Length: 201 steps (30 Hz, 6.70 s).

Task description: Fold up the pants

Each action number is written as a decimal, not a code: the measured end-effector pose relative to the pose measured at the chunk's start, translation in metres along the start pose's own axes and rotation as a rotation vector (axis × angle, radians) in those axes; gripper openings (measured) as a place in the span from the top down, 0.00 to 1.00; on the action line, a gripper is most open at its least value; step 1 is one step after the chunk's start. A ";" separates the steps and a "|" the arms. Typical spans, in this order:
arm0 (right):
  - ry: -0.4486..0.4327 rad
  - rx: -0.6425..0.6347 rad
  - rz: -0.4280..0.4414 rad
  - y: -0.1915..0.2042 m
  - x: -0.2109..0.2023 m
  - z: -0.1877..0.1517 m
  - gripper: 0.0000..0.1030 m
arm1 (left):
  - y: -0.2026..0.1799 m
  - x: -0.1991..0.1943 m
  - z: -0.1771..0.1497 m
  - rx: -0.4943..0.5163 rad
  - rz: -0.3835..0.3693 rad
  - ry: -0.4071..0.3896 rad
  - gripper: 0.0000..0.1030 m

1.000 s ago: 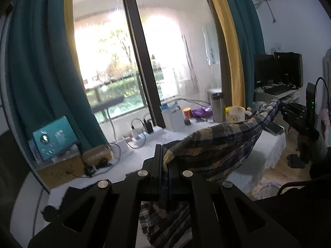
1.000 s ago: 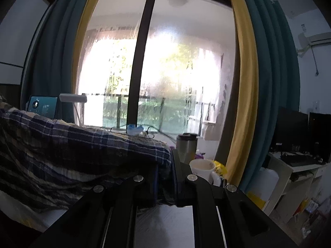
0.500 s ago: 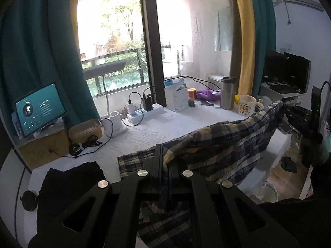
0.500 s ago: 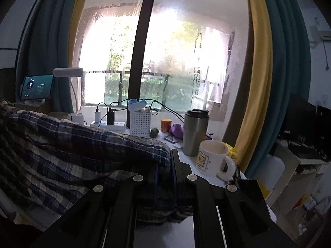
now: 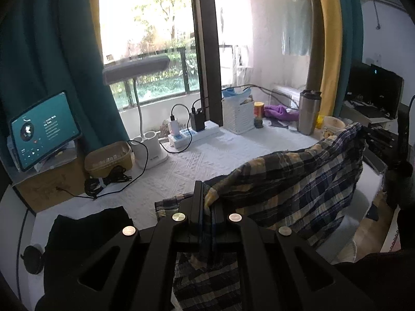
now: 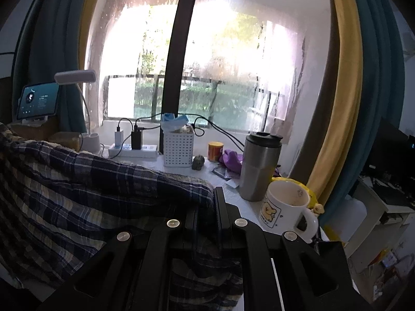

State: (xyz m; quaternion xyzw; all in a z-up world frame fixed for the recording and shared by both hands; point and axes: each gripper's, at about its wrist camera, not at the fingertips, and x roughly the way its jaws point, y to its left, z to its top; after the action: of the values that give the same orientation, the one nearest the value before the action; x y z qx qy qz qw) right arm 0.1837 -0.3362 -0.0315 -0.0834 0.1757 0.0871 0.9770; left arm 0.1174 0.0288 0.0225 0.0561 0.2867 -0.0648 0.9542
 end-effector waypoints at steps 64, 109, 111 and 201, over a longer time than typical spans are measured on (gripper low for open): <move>0.406 0.089 0.120 0.026 0.166 -0.003 0.01 | 0.096 0.162 -0.074 -0.304 0.103 0.330 0.50; 0.355 0.018 -0.146 0.009 0.111 0.012 0.00 | 0.082 0.097 -0.102 -0.257 0.124 0.312 0.64; 0.356 0.017 -0.135 0.009 0.116 0.013 0.00 | 0.082 0.100 -0.103 -0.260 0.125 0.314 0.64; 0.549 0.137 -0.104 -0.006 0.050 -0.109 0.69 | 0.042 0.088 -0.139 -0.196 0.123 0.353 0.92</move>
State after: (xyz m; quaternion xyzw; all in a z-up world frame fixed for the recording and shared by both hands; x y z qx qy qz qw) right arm 0.1954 -0.3565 -0.1494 -0.0464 0.4345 -0.0010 0.8995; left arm 0.1218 0.0820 -0.1393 -0.0090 0.4505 0.0328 0.8922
